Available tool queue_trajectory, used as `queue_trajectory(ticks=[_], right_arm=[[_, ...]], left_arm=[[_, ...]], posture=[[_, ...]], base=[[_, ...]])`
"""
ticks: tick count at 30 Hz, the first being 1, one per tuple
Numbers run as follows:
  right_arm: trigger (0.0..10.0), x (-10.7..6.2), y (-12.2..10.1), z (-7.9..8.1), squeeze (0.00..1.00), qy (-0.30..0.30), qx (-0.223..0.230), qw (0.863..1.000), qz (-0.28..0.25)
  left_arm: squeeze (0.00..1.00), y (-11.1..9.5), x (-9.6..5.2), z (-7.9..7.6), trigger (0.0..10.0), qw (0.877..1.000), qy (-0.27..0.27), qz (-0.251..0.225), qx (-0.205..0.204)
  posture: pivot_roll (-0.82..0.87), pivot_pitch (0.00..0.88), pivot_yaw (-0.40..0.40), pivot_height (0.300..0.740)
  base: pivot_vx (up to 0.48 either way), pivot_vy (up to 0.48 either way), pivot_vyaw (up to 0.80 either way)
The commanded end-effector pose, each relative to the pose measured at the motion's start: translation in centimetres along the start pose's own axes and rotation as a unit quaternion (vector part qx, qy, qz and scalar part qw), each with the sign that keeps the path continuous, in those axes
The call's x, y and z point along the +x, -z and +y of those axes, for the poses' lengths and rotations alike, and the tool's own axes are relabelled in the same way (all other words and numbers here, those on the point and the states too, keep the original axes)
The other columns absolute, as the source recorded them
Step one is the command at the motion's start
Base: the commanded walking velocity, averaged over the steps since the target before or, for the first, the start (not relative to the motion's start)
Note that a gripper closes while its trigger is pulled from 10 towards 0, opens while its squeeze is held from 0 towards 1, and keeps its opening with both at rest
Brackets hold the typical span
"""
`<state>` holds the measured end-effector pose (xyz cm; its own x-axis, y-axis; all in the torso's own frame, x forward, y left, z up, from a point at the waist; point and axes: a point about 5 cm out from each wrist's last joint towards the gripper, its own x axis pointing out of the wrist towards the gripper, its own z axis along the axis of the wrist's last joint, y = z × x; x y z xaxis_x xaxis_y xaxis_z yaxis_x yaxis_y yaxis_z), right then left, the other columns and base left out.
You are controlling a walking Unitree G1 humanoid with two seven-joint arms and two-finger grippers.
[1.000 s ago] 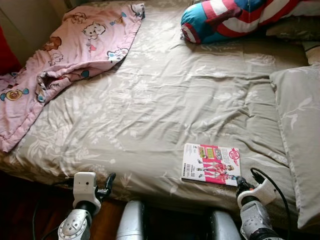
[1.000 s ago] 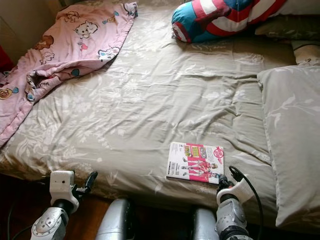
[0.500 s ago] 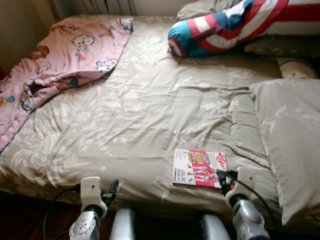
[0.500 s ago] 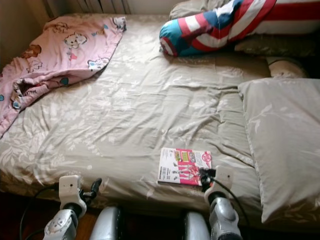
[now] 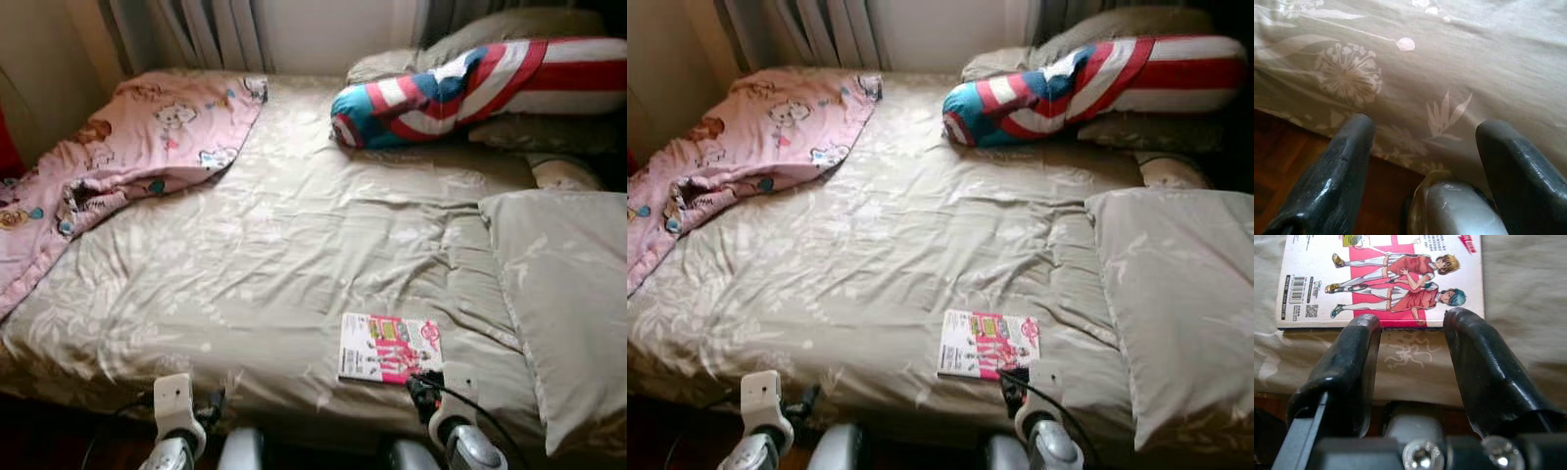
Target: Clean up the room
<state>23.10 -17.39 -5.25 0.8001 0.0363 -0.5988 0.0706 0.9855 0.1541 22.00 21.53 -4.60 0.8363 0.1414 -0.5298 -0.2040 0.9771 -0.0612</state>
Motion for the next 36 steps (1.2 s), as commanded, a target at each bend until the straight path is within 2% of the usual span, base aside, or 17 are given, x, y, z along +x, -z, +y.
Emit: queue_trajectory(ticks=[1, 5, 13, 15, 20, 28, 31, 36], right_arm=[[10.0, -0.2, 0.8, 0.0, 0.00, 0.006, -0.003, 1.000, 0.020], [10.0, -0.4, 1.4, -0.1, 0.00, 0.011, 0.000, 0.999, 0.031], [10.0, -1.3, 3.6, -0.8, 0.00, 0.026, -0.005, 0.997, 0.075], [10.0, -1.7, 4.4, -1.4, 0.00, 0.042, 0.004, 0.995, 0.093], [10.0, -2.1, 5.1, -1.8, 0.00, 0.048, 0.005, 0.993, 0.110], [10.0, -2.2, 5.5, -1.6, 0.00, 0.040, -0.002, 0.992, 0.119], [10.0, -2.2, 5.4, -1.4, 0.00, 0.024, -0.027, 0.992, 0.121], [10.0, -2.3, 5.6, -1.5, 0.00, 0.036, -0.001, 0.992, 0.125]], left_arm=[[0.00, 0.9, -0.3, 0.6, 10.0, 0.999, -0.009, 0.029, 0.014], [0.00, 1.9, -0.6, 0.8, 10.0, 0.998, -0.006, 0.053, 0.025], [0.00, 3.6, -1.3, 1.5, 10.0, 0.993, -0.022, 0.104, 0.046], [0.00, 3.9, -1.4, 1.4, 10.0, 0.993, -0.022, 0.107, 0.044], [0.00, 4.1, -1.5, 1.3, 10.0, 0.993, -0.017, 0.113, 0.044], [0.00, 4.6, -1.7, 1.1, 10.0, 0.991, -0.011, 0.124, 0.049], [0.00, 4.8, -1.8, 1.3, 10.0, 0.989, -0.014, 0.136, 0.050], [0.00, 5.6, -2.3, 2.1, 10.0, 0.986, -0.021, 0.159, 0.054]], posture=[[-0.05, 0.001, 0.030, 0.717], [-0.05, 0.000, 0.031, 0.740], [-0.06, 0.000, 0.025, 0.740], [-0.05, 0.000, 0.024, 0.740], [-0.06, 0.000, 0.029, 0.740], [-0.07, 0.000, 0.038, 0.740], [-0.06, 0.000, 0.037, 0.740], [-0.05, 0.000, 0.034, 0.740]], base=[[0.000, 0.000, 0.00], [0.000, 0.000, 0.00], [0.000, 0.000, 0.00], [0.000, 0.000, 0.00], [0.000, 0.000, 0.00], [0.000, 0.000, 0.00], [0.000, 0.000, 0.80], [0.000, 0.141, 0.48]])
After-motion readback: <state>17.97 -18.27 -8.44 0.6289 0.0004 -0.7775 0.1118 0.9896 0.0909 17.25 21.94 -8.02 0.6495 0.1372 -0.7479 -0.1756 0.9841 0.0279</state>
